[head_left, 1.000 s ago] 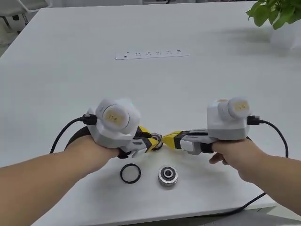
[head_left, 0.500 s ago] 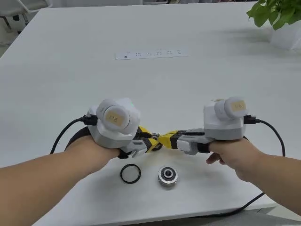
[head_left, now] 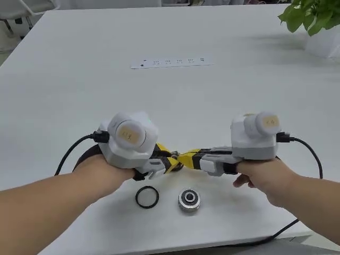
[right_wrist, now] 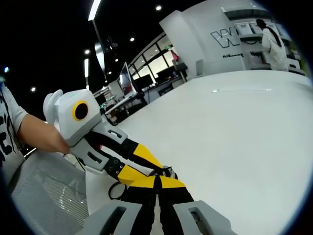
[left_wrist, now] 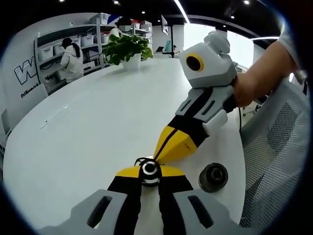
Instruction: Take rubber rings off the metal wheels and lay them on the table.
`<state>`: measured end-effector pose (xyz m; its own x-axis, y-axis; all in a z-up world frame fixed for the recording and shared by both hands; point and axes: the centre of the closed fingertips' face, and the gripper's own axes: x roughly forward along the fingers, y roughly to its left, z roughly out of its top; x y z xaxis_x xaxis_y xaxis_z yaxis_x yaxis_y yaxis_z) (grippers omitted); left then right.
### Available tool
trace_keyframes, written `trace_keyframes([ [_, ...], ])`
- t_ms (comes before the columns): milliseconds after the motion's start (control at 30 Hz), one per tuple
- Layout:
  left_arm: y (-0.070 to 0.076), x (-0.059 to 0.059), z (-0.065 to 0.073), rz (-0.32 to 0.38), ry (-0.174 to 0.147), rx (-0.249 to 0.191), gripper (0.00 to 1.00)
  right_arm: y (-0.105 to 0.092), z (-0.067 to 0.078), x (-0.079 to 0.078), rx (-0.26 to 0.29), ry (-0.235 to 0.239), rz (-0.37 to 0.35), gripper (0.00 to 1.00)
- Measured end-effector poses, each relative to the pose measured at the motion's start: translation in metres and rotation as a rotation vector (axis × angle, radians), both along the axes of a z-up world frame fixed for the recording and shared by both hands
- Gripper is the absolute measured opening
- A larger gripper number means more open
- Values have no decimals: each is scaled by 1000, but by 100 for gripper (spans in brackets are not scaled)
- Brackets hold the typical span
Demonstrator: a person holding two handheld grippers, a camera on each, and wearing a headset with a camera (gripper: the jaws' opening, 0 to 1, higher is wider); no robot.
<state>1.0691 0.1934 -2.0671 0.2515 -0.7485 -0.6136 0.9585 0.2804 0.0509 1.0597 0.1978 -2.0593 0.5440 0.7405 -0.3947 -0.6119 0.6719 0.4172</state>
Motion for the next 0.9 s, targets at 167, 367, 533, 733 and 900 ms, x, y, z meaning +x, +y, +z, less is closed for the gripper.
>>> trace_keyframes([
  [167,0,0,0,4,2,-5,8,-5,-4,1,-11,3,-3,0],
  [367,0,0,0,10,5,-15,8,-7,-4,2,-17,1,-7,0],
  [533,2,0,1,14,29,-25,9,-9,-2,3,-21,0,-15,0],
  [733,8,-2,1,3,31,-13,14,-10,-1,3,-27,-2,-13,0],
  [900,11,-3,8,-2,22,-24,19,-10,1,2,-29,-5,-12,0],
])
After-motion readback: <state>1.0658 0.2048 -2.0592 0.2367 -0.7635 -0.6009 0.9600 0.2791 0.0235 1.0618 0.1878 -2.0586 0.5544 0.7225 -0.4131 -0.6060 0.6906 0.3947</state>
